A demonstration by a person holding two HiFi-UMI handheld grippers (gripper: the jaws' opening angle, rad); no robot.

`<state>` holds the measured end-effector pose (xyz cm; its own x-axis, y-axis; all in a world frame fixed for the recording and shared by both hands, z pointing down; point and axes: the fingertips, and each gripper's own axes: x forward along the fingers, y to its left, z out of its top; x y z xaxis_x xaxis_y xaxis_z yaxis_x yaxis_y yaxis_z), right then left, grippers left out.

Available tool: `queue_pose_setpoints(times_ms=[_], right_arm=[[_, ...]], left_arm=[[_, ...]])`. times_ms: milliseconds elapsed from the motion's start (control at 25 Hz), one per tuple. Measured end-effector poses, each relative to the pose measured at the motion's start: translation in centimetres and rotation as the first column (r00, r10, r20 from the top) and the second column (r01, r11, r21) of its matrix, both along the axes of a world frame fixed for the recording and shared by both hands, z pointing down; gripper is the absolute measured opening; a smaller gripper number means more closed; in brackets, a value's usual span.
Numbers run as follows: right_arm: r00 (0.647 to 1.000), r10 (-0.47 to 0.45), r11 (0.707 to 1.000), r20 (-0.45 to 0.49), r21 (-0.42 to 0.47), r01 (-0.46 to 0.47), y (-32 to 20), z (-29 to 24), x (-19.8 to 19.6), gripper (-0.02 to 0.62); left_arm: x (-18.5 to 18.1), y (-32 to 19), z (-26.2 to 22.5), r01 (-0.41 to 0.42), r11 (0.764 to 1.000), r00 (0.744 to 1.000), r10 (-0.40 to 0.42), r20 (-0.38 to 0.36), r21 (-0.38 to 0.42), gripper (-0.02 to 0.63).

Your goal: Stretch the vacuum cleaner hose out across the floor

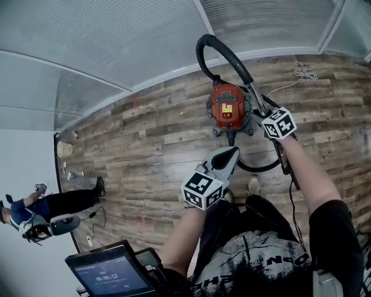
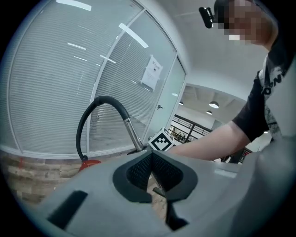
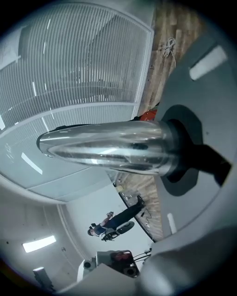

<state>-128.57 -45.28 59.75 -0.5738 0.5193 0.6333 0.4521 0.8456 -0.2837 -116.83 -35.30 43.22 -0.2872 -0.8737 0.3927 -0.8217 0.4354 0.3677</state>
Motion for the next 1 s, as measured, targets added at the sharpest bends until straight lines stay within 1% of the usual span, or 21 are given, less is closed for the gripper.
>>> queue_pose_setpoints(times_ms=[80,240,320,400,440,480,560,640,720,800,880,920,1000], right_arm=[[0.999,0.044,0.999,0.015,-0.003,-0.044,-1.1,-0.7,-1.0,0.057],[0.991,0.12,0.992,0.065,0.021,-0.122,-4.2,-2.6,-2.8,0.055],[0.986,0.145,0.988,0.083,0.047,-0.15,-5.2,-3.6,-2.5,0.055],[0.98,0.174,0.98,0.096,0.084,-0.182,-5.6,-4.3,-1.3,0.055],[0.975,0.196,0.973,0.101,0.104,-0.206,-6.0,-4.7,-0.8,0.056],[0.97,0.222,0.965,0.101,0.122,-0.233,-6.3,-5.2,-0.4,0.056],[0.96,0.264,0.95,0.089,0.146,-0.275,-7.0,-6.1,-0.6,0.057],[0.954,0.287,0.943,0.083,0.153,-0.297,-7.2,-7.2,-1.7,0.057],[0.943,0.322,0.93,0.084,0.159,-0.332,-6.9,-8.3,-1.9,0.057],[0.919,0.384,0.9,0.092,0.187,-0.395,-7.2,-9.4,-0.6,0.057],[0.899,0.425,0.871,0.107,0.224,-0.438,-7.1,-10.3,0.6,0.057],[0.897,0.428,0.864,0.114,0.24,-0.443,-6.8,-10.6,1.1,0.056],[0.902,0.414,0.858,0.124,0.277,-0.432,-6.1,-11.2,1.8,0.057]], left_arm=[[-1.1,-0.8,-0.5,-0.003,1.0,1.0,0.003,-0.007,0.021,0.005],[-3.0,-2.6,-0.6,-0.08,0.996,0.997,0.081,-0.006,0.04,0.004],[-3.9,-3.3,-0.2,-0.112,0.992,0.993,0.113,-0.013,0.05,0.005],[-5.1,-4.1,-0.2,-0.147,0.987,0.989,0.149,-0.025,0.069,0.005],[-6.1,-4.8,-0.4,-0.174,0.981,0.984,0.178,-0.033,0.085,0.031],[-7.4,-5.6,-0.7,-0.205,0.973,0.977,0.21,-0.045,0.106,0.071],[-10.7,-7.7,-1.5,-0.247,0.958,0.963,0.259,-0.072,0.145,0.098],[-14.0,-9.9,-2.1,-0.277,0.947,0.952,0.294,-0.091,0.165,0.121],[-15.5,-12.1,-2.6,-0.333,0.927,0.931,0.353,-0.097,0.175,0.172],[-15.1,-15.1,-3.8,-0.407,0.891,0.9,0.429,-0.074,0.203,0.21],[-13.7,-17.8,-5.1,-0.468,0.855,0.872,0.488,-0.044,0.225,0.232],[-12.8,-18.8,-5.5,-0.49,0.842,0.86,0.51,-0.034,0.227,0.256],[-10.8,-20.5,-5.9,-0.519,0.825,0.843,0.537,-0.023,0.224,0.261]])
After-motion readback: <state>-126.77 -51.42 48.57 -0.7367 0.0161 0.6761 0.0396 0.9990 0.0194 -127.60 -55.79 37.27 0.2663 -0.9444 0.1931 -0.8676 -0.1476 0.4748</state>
